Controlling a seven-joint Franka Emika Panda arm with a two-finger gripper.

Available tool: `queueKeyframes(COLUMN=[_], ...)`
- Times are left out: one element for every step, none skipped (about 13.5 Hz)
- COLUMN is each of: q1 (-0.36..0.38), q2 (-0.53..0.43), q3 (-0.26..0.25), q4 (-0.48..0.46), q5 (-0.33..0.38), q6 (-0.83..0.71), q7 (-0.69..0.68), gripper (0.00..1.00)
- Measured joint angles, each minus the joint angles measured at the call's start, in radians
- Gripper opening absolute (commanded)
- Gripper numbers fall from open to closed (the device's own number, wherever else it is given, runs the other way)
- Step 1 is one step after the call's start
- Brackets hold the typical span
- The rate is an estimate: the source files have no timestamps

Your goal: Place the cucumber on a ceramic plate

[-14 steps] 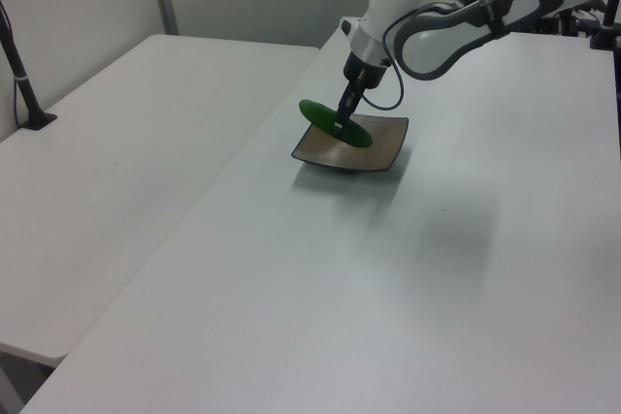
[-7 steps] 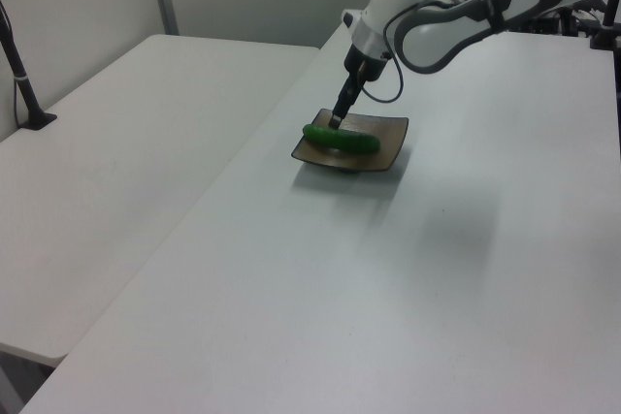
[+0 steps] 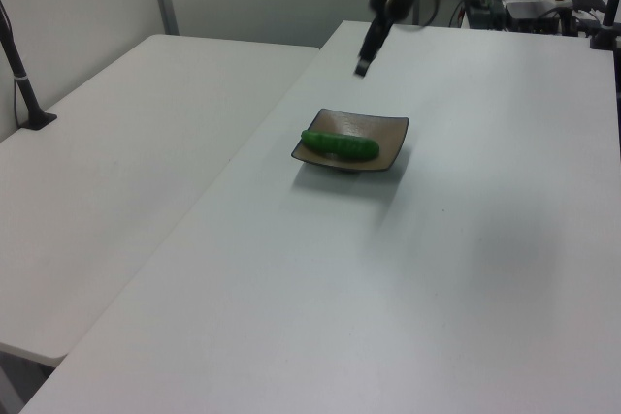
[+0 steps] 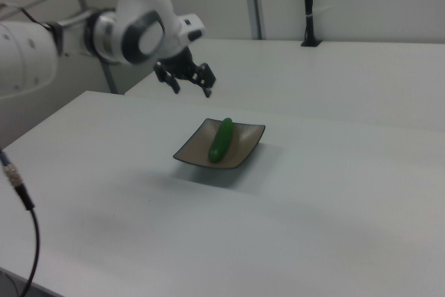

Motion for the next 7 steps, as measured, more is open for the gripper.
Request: queueKeyframes(q1=[-0.001, -0.001, -0.002, -0.002, -0.002, -0.002, -0.002], q2=[-0.061, -0.128, -0.171, -0.209, -0.262, -0.302, -0.323], q3=[-0.005, -0.013, -0.02, -0.026, -0.037, -0.047, -0.054], q4=[-0.002, -0.003, -0.005, -0.006, -0.011, -0.02, -0.026], q5=[0.0, 0.0, 0.0, 0.0, 0.0, 0.0, 0.0], q6=[-0.114, -0.245, -0.332, -0.417, -0.523, -0.596, -0.633], q7=[0.0, 0.0, 0.0, 0.0, 0.0, 0.0, 0.002], gripper=[1.0, 1.0, 1.0, 1.0, 1.0, 1.0, 1.0])
